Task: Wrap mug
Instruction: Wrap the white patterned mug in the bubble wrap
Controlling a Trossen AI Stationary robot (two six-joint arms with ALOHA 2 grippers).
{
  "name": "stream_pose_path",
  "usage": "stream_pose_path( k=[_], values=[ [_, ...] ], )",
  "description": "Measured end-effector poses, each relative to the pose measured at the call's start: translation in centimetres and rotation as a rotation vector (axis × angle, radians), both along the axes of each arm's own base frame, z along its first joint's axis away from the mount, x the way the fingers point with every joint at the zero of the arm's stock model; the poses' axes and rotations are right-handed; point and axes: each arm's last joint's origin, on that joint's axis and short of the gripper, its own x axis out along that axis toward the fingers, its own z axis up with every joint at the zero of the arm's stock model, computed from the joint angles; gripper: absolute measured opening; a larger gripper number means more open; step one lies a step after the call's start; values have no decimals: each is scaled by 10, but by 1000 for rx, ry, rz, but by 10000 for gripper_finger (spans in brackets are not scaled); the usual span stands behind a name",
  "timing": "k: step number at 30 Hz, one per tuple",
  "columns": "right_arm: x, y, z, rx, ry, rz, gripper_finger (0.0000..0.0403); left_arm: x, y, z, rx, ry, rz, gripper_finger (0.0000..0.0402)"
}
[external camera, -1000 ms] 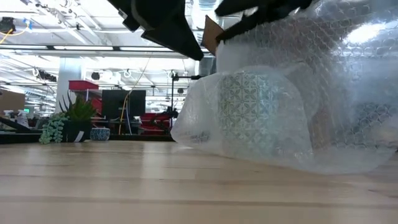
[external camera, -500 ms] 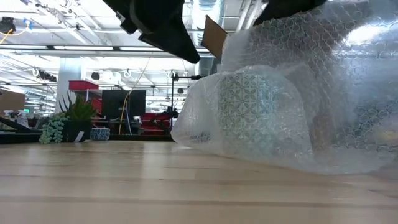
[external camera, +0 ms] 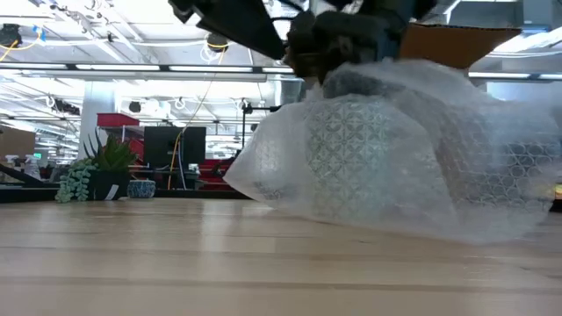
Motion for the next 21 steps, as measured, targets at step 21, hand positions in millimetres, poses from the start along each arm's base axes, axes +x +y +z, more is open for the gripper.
stream_pose_path(
  k=[21],
  values=[
    [-28, 36, 97, -34, -116, 140, 0, -19, -17, 2, -36, -19, 4, 0]
  ],
)
